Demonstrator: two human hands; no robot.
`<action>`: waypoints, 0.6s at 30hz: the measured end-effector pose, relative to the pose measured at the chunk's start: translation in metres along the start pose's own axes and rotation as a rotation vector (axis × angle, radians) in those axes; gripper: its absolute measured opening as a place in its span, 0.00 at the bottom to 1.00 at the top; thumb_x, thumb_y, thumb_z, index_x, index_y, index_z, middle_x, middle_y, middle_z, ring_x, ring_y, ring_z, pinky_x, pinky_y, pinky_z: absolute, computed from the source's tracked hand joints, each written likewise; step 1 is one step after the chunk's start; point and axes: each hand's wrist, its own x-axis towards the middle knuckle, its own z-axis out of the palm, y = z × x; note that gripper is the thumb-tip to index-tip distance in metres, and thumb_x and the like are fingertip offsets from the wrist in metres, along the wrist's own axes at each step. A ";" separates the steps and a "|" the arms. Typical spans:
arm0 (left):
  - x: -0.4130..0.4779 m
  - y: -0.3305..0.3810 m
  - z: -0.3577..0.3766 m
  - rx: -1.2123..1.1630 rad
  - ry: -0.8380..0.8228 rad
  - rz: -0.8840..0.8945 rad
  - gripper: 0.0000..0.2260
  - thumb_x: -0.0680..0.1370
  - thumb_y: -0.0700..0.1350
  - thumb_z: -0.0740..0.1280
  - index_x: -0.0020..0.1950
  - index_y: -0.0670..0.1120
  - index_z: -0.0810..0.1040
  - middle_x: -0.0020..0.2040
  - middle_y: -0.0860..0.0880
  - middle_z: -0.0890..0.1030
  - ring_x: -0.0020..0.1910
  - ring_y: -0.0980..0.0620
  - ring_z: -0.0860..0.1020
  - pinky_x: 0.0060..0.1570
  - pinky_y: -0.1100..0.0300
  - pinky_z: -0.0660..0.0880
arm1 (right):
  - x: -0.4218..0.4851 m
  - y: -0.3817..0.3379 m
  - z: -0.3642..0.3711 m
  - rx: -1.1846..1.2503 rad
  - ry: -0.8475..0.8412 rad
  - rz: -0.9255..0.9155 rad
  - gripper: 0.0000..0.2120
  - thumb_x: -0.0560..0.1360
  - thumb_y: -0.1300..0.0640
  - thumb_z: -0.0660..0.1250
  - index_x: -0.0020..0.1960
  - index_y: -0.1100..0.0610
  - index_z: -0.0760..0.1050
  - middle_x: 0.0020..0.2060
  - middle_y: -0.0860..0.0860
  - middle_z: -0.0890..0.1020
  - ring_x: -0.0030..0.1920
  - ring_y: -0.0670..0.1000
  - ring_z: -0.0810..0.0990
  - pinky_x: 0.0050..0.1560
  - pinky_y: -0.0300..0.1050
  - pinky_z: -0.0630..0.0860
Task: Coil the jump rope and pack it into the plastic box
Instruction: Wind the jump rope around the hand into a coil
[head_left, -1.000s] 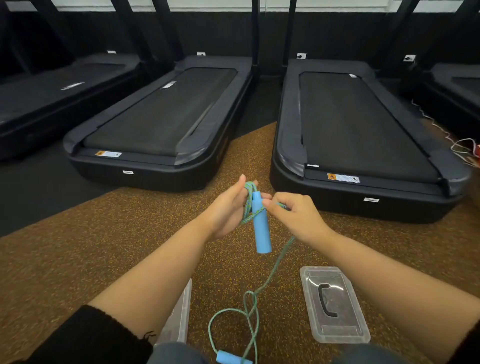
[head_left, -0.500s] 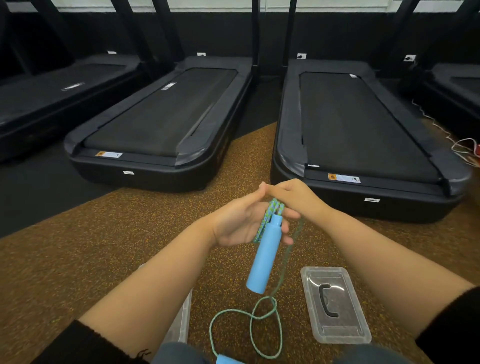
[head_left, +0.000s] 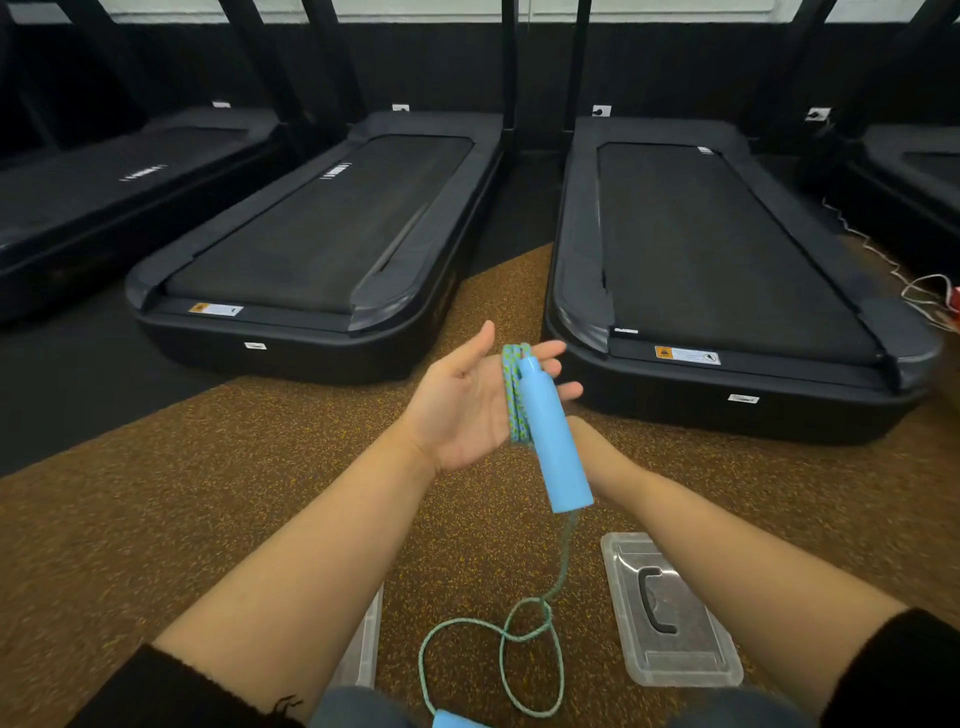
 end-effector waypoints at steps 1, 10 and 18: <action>0.000 0.002 0.000 -0.022 0.021 0.030 0.28 0.77 0.58 0.51 0.66 0.39 0.71 0.44 0.48 0.82 0.52 0.46 0.82 0.54 0.53 0.77 | -0.005 0.003 0.004 -0.006 -0.028 0.001 0.12 0.76 0.66 0.61 0.34 0.61 0.72 0.31 0.53 0.74 0.33 0.46 0.72 0.38 0.41 0.65; 0.006 0.011 -0.011 -0.153 0.281 0.357 0.23 0.81 0.53 0.51 0.68 0.39 0.66 0.50 0.46 0.77 0.57 0.45 0.76 0.64 0.49 0.68 | -0.018 0.018 0.027 -0.161 -0.002 0.071 0.28 0.77 0.53 0.63 0.19 0.53 0.60 0.13 0.45 0.61 0.19 0.42 0.57 0.26 0.40 0.55; 0.009 0.004 -0.035 0.091 0.421 0.391 0.25 0.82 0.55 0.48 0.69 0.39 0.66 0.46 0.46 0.76 0.51 0.49 0.75 0.57 0.55 0.71 | -0.037 0.005 0.032 -0.236 0.191 -0.251 0.26 0.78 0.46 0.59 0.23 0.52 0.59 0.19 0.45 0.61 0.24 0.43 0.59 0.28 0.42 0.57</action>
